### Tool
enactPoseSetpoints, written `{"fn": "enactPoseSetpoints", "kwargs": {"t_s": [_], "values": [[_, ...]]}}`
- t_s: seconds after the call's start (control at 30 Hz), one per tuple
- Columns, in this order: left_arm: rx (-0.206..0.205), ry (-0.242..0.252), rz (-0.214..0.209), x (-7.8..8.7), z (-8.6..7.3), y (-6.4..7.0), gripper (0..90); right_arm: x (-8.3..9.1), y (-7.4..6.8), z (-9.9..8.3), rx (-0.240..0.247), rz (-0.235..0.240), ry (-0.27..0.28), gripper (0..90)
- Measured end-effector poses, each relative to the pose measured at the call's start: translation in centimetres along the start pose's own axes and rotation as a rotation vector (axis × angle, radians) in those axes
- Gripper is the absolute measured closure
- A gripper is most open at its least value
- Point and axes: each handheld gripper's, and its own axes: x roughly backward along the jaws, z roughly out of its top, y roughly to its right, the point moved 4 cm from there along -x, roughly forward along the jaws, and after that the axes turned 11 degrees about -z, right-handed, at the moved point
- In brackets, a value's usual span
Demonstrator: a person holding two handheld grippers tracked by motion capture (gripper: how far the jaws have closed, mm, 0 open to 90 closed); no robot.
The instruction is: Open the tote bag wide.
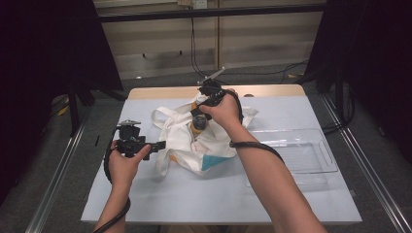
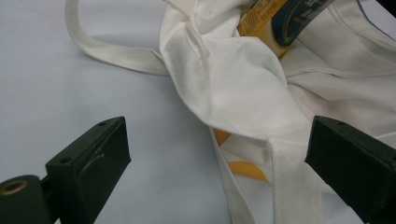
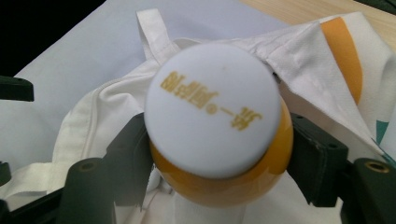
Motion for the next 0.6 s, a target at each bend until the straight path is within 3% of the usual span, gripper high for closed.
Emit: {"fn": "enactPoseSetpoints", "kwargs": {"t_s": [0.2,0.6], "values": [[-0.007,-0.002,0.001,0.0,0.0,0.2,5.7,1.4,0.0,0.8,-0.01,0.025,-0.015,30.7],[-0.008,-0.006,-0.009,-0.1,0.1,0.4,5.7,3.8,0.1,1.6,0.034,0.02,-0.047,30.7]]}}
